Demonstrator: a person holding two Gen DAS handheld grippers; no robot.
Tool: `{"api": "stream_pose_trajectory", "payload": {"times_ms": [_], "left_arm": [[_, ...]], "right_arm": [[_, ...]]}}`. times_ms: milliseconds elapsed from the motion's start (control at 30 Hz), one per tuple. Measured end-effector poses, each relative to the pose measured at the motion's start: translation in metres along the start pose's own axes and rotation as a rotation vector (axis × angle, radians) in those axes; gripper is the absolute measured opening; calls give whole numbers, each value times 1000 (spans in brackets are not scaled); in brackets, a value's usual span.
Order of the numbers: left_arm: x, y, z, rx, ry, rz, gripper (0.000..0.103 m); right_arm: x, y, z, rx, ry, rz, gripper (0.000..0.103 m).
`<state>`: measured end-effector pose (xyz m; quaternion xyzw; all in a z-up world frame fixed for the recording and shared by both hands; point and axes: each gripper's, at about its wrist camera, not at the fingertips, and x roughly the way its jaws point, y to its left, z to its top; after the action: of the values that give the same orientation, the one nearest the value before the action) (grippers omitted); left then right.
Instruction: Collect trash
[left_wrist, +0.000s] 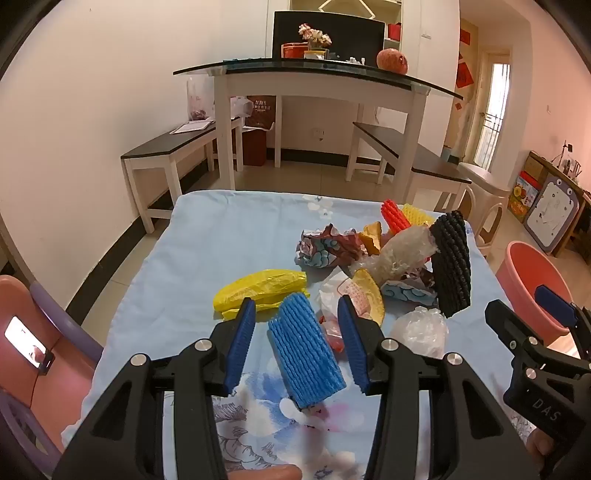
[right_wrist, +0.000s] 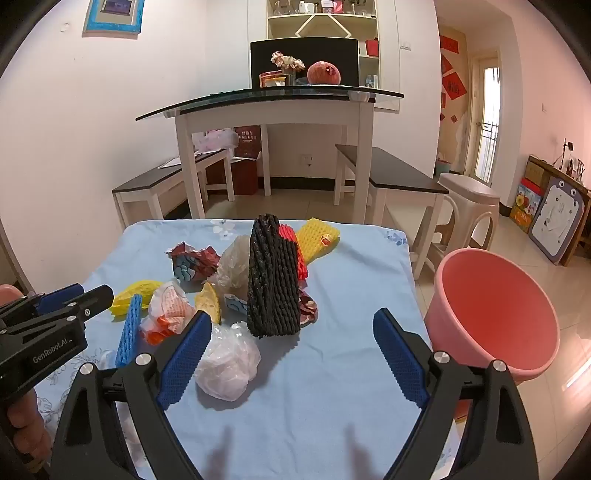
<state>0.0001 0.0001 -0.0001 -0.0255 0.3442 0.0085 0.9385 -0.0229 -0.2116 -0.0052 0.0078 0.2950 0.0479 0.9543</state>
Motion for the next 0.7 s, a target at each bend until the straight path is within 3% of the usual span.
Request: {"api": "stream_pose_trajectory", "payload": {"times_ms": [700], "left_arm": [[0, 0, 0, 0, 1, 1, 47]], "right_arm": [[-1, 0, 2, 1, -2, 1, 88]]}}
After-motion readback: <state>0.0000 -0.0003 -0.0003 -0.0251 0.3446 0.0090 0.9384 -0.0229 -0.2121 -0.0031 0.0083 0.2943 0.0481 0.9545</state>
